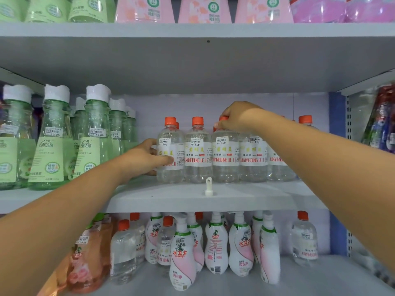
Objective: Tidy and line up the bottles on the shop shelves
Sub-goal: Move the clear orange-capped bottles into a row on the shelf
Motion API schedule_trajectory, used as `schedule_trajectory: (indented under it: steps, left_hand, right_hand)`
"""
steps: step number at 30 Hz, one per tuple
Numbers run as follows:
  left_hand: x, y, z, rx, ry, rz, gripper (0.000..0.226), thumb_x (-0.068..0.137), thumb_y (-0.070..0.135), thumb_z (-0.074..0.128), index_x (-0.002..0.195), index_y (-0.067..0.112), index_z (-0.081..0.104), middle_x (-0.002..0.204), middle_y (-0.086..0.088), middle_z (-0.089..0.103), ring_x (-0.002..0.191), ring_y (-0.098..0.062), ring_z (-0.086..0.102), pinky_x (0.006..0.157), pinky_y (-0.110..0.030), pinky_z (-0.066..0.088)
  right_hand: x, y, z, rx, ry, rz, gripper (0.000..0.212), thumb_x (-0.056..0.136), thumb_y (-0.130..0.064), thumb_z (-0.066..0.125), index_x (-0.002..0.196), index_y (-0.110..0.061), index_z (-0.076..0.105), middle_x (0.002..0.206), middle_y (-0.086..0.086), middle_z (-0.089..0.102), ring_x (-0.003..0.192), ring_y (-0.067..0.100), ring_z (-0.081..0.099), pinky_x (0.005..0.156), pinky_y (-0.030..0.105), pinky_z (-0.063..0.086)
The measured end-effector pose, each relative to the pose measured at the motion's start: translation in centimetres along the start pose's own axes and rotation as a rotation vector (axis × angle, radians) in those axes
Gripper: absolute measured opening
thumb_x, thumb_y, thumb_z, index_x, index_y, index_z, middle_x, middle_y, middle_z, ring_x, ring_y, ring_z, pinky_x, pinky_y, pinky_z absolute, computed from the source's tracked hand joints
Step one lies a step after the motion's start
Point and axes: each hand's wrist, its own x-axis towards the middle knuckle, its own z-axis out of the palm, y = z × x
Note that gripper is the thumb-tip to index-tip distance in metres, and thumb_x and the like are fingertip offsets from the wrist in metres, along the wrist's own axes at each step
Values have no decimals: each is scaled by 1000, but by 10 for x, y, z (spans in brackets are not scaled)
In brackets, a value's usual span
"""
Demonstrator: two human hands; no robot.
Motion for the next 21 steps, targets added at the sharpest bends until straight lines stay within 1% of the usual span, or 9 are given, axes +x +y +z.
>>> schedule_trajectory:
  steps: [2,6,9,11,13,15,18,19,21]
  left_hand:
    - [-1,1,0,1,1,-1,75,85,35,83,147,26,42,118,7,67,99,-11,71,68,-22,58]
    - [-1,-1,0,15,-4,-1,70,85,35,83,143,27,45,118,7,67,101,-13,71,78,-29,60]
    - [0,-2,-2,25,-7,-3,64,84,39,83,136,32,47,118,7,67,102,-13,71,81,-34,63]
    - [1,-3,-2,20,-5,1,58,82,45,84,128,35,50,117,8,67,101,-13,71,80,-35,64]
    - [2,-3,-2,12,1,2,58,79,48,85,124,36,51,118,7,68,102,-14,72,84,-39,64]
    - [2,-4,-2,14,1,-2,65,78,49,86,130,33,50,120,6,68,106,-17,71,91,-45,62]
    - [0,-3,-3,39,-2,-13,78,78,52,85,141,30,46,123,6,67,110,-19,69,99,-48,57]
    - [-1,-3,-2,36,1,-14,78,78,51,85,142,30,45,122,8,67,108,-18,70,97,-46,58]
    - [-3,-1,-1,17,9,-19,74,80,47,86,140,31,46,117,12,67,102,-14,71,86,-38,62]
  right_hand:
    - [0,-1,0,-10,-1,-8,48,100,-58,52,128,-22,69,131,1,66,113,27,61,100,41,51]
    - [-3,9,-4,47,-27,-54,53,98,-65,48,135,-30,65,138,-4,63,123,23,57,97,36,44]
    - [-8,34,-20,107,22,-31,55,97,-65,50,143,-35,56,147,-9,57,133,22,53,107,37,39]
    - [-11,55,-25,38,21,-12,49,97,-59,55,139,-33,60,142,-9,60,125,20,58,102,35,42]
    - [-12,68,-20,44,6,0,42,96,-54,61,133,-33,66,130,-8,69,109,16,66,89,30,46]
    - [-12,73,-13,103,36,4,37,97,-47,64,131,-34,67,128,-10,69,102,14,64,86,28,42]
    - [-9,72,-9,126,66,-10,33,99,-40,64,131,-34,68,132,-11,66,103,13,57,88,28,40]
    - [-8,71,-8,124,68,-14,32,99,-38,64,130,-34,68,133,-10,65,104,14,56,89,28,40]
    - [-7,71,-8,123,67,-22,29,100,-34,63,129,-34,68,136,-8,63,106,15,53,89,29,40]
